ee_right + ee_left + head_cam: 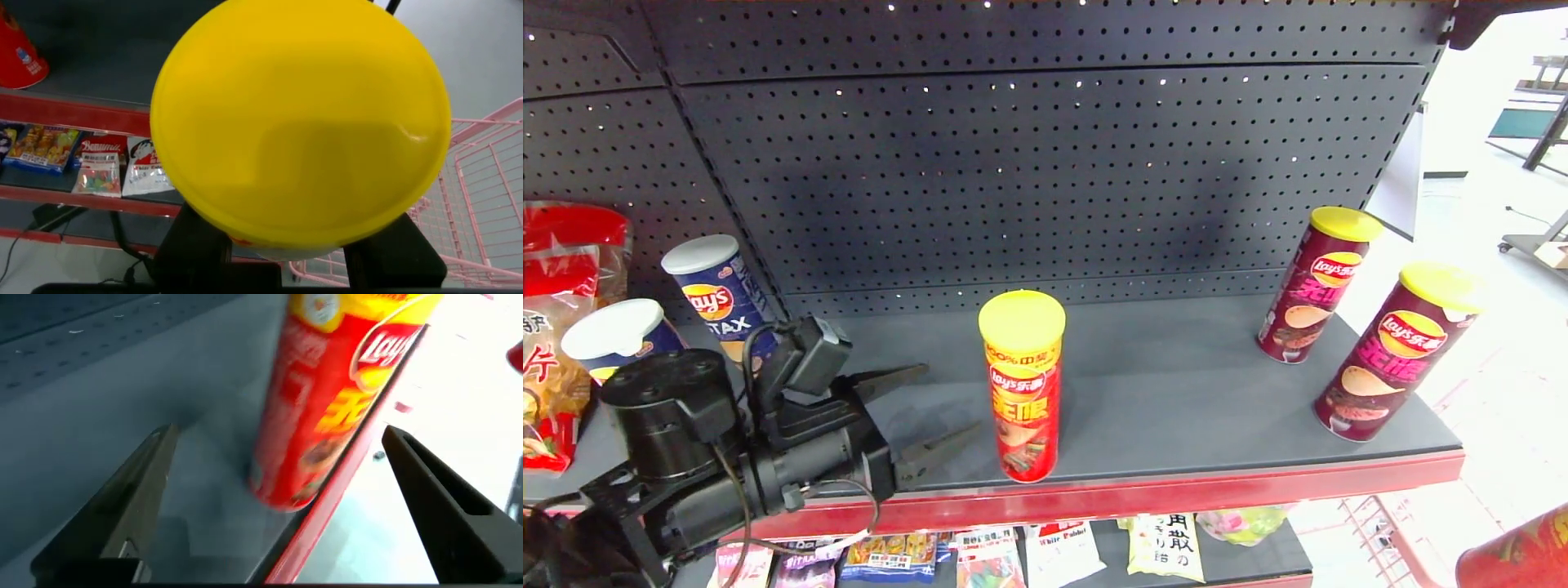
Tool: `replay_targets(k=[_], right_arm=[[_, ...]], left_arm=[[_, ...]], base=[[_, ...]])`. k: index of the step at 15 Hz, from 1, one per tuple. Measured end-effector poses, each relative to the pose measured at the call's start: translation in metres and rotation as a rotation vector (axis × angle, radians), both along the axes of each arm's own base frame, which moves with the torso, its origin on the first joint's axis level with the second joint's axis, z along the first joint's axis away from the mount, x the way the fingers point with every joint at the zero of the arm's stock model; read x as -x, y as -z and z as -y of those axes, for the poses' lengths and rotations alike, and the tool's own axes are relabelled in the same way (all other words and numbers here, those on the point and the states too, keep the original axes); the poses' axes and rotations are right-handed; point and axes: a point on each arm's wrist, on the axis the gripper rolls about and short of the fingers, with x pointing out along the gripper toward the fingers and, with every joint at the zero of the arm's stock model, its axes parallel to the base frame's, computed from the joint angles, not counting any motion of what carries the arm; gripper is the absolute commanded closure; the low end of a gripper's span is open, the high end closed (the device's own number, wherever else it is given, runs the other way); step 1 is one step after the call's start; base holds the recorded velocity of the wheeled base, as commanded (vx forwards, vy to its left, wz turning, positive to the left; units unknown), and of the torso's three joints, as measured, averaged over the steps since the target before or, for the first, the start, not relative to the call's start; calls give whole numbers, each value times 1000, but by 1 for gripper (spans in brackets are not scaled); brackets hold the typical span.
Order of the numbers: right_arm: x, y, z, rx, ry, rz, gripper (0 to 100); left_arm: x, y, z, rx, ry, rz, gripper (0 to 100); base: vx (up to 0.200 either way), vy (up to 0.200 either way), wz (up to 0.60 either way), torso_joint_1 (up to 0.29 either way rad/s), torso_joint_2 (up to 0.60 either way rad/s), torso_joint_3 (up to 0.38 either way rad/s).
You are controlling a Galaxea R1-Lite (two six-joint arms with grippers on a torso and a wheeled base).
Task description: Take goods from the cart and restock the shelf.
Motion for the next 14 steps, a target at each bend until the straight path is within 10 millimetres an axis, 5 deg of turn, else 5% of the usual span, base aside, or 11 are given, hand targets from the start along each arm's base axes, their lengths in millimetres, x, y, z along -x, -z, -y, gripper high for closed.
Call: replay_targets(k=[5,14], right_arm=[[-12,-9,-1,78,-40,12,100],[-70,-82,-20,-6,-361,59,100]], left_arm=[[47,4,-36,-40,-206,-40,0],[120,-50,-70,-193,-502,-145,0]], base=[[0,0,0,0,0,0],[0,0,0,0,0,0]])
